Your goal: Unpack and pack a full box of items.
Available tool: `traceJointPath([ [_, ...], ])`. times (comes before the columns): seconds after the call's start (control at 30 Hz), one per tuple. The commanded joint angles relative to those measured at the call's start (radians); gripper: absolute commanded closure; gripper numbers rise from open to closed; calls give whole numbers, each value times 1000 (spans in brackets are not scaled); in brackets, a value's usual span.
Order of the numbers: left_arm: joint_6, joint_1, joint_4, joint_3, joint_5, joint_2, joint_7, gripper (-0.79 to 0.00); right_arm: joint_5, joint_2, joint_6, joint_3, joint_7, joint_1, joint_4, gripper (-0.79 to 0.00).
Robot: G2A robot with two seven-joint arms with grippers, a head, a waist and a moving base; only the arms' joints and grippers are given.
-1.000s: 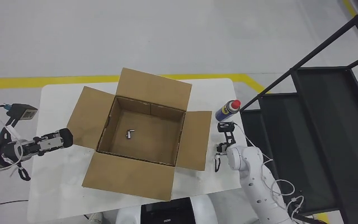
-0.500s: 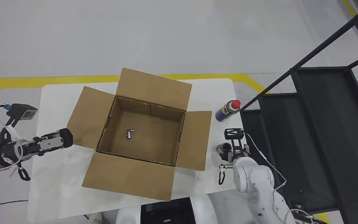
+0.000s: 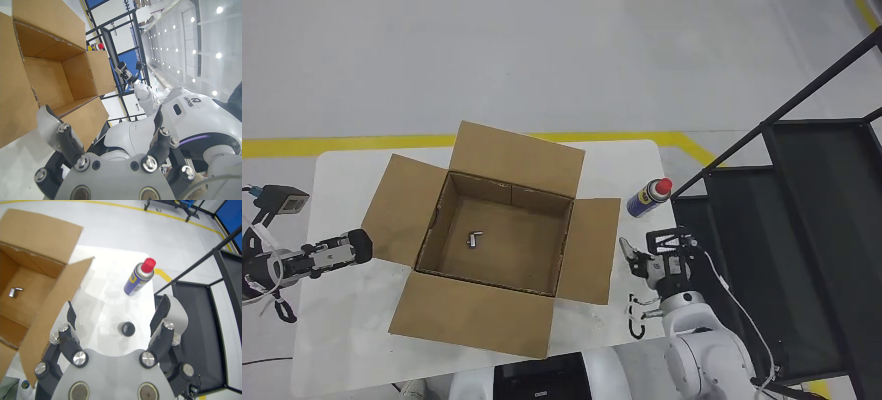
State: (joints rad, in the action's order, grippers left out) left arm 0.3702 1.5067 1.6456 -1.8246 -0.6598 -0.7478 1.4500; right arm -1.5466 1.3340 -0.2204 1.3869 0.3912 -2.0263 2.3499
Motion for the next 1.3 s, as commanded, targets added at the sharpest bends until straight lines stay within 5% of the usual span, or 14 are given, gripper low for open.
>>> traceJointPath([
  [0.0, 0, 0, 0, 0, 0, 0, 0, -785, -43, 1, 18, -37, -26, 45, 0, -785],
  [0.23, 0, 0, 0, 0, 0, 0, 0, -785, -217, 11, 126, -248, 135, 220, 0, -785],
  [0.4, 0, 0, 0, 0, 0, 0, 0, -785, -114, 40, 197, -396, 483, 413, -35, -785],
  [0.63, 0, 0, 0, 0, 0, 0, 0, -785, -65, 108, 138, -598, 730, 741, -264, -785],
  [0.87, 0, 0, 0, 0, 0, 0, 0, -785, 42, 177, 33, -688, 779, 936, -493, -785],
  [1.27, 0, 0, 0, 0, 0, 0, 0, -785, 42, 177, 33, -688, 779, 936, -493, -785],
])
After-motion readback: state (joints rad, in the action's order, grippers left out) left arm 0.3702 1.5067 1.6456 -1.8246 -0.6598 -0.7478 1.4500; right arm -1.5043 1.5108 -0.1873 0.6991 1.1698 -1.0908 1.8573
